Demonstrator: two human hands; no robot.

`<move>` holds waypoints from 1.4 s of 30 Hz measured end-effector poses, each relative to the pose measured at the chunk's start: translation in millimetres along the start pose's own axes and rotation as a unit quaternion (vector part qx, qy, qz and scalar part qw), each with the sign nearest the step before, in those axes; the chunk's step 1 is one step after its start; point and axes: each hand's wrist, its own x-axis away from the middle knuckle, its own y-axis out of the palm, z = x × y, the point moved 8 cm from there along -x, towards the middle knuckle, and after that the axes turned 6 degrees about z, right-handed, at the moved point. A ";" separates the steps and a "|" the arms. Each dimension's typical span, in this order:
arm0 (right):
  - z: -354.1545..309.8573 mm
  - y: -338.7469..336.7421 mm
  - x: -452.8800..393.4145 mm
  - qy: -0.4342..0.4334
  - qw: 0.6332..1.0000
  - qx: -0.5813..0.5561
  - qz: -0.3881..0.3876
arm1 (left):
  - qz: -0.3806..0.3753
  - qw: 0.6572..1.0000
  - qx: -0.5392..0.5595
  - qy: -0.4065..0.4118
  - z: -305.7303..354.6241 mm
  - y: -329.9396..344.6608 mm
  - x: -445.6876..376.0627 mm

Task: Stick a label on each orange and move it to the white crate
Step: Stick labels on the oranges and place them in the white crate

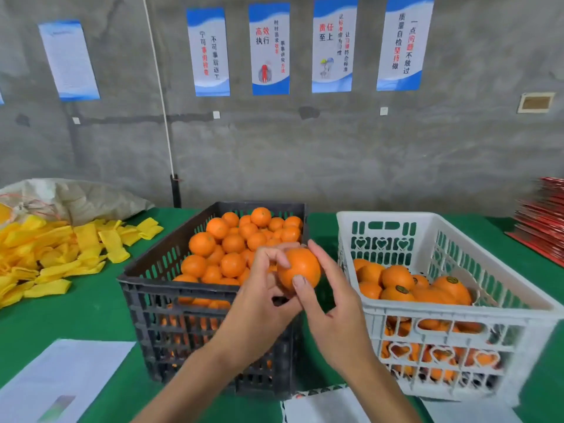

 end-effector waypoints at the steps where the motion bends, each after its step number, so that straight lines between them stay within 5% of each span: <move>1: 3.4 -11.9 10.9 0.007 1.000 -0.005 0.011 | 0.007 1.000 0.001 0.014 -2.7 12.8 10.7; 11: 108.5 -60.7 151.7 0.201 0.970 0.107 -0.085 | -0.079 0.989 -0.097 -0.075 -134.6 98.5 123.3; 15: 119.4 -57.4 197.2 0.156 0.945 0.219 -0.187 | -0.051 0.981 -0.098 -0.159 -174.0 97.0 153.3; 20: 119.7 -46.8 236.5 0.107 0.928 0.231 -0.274 | -0.003 0.974 -0.074 -0.215 -194.8 91.3 163.4; 34: 111.9 -48.5 240.2 0.036 0.916 0.259 -0.303 | 0.033 0.963 0.051 -0.264 -198.3 80.6 167.2; 42: 100.3 -49.1 238.8 -0.017 0.924 0.250 -0.289 | -0.010 0.971 -0.010 -0.240 -198.6 81.0 172.7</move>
